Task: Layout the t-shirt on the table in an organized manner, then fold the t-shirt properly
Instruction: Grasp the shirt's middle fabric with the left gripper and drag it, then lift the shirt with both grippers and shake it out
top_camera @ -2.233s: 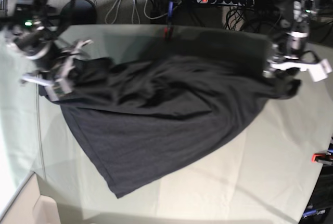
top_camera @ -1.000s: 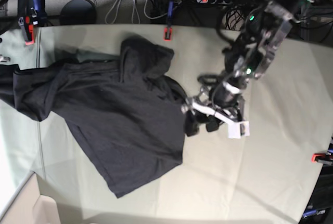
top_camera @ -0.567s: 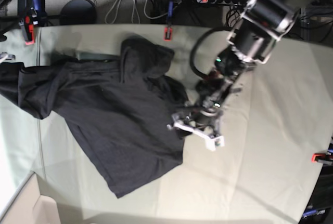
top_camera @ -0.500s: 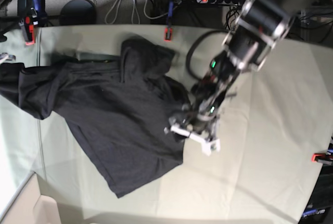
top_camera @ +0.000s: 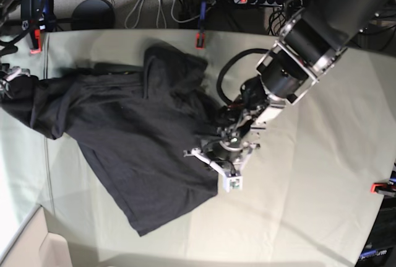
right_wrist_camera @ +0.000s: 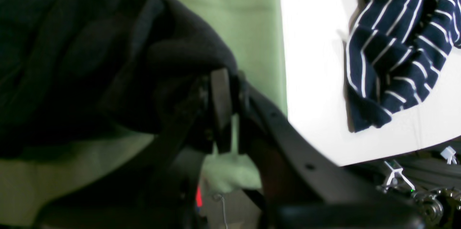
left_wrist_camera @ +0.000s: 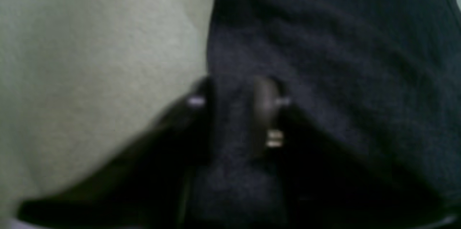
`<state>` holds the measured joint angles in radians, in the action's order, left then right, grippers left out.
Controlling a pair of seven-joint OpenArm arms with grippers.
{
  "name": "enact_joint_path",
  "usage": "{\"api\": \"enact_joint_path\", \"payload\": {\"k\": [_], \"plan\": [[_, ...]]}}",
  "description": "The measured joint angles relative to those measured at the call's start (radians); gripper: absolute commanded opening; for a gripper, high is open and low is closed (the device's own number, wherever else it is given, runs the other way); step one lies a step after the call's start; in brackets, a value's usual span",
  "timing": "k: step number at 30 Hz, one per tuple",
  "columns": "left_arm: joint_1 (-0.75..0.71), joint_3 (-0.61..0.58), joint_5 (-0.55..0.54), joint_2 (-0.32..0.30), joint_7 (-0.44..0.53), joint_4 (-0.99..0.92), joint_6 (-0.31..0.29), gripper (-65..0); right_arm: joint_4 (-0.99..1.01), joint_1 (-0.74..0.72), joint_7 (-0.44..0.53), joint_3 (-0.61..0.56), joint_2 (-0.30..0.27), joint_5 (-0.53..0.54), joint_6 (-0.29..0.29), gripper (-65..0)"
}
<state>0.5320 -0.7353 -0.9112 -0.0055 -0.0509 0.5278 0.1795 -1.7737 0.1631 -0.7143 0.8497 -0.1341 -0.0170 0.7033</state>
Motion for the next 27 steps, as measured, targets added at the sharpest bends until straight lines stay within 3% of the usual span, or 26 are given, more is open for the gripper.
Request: {"api": "enact_joint_path", "payload": {"k": [7,12,20,27], "plan": [[-0.010,-0.002,-0.016,-0.054,-0.045,0.061,-0.015,-65.0,0.000,-0.004,0.004,-0.032,-0.001,-0.002,0.000,-65.0],[-0.144,0.016,-0.025,-0.235,-0.079,0.390,0.000,-65.0,0.000,-0.007,0.004,-0.081,-0.004,-0.002,0.000,-65.0],[-0.515,0.415,-0.026,-0.425,-0.074,0.933,0.000,-65.0,0.001,-0.071,0.002,-0.119,-0.006,-0.005,0.000,-65.0],[-0.790,0.797,-0.026,-0.438,-0.080,1.122,-0.003,-65.0,0.045,-0.126,0.003,-0.233,-0.003,0.006,0.000,-65.0]]}}
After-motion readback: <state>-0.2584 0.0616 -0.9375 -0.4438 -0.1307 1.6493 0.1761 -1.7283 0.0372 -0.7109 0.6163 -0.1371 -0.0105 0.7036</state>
